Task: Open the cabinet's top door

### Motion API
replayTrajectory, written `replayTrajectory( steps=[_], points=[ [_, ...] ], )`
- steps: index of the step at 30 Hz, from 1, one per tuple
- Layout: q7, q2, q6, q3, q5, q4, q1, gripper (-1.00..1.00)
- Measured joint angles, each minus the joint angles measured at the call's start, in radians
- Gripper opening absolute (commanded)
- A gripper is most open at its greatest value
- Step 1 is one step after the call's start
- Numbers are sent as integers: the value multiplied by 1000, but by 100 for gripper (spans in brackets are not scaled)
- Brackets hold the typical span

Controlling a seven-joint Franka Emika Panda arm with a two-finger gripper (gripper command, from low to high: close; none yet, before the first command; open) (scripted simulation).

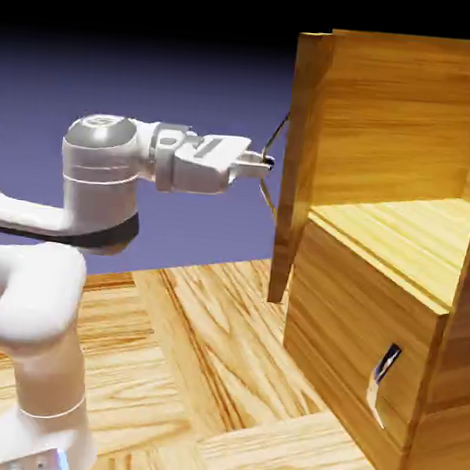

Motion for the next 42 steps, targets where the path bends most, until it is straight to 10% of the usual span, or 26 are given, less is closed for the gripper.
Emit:
replayTrajectory(
  steps=[21, 42],
  points=[
    [-239, -286, -715, 670, 775, -12, 249, -100],
    [-241, -107, -1455, 1223, 1182, 663, -183, -100]
  ],
)
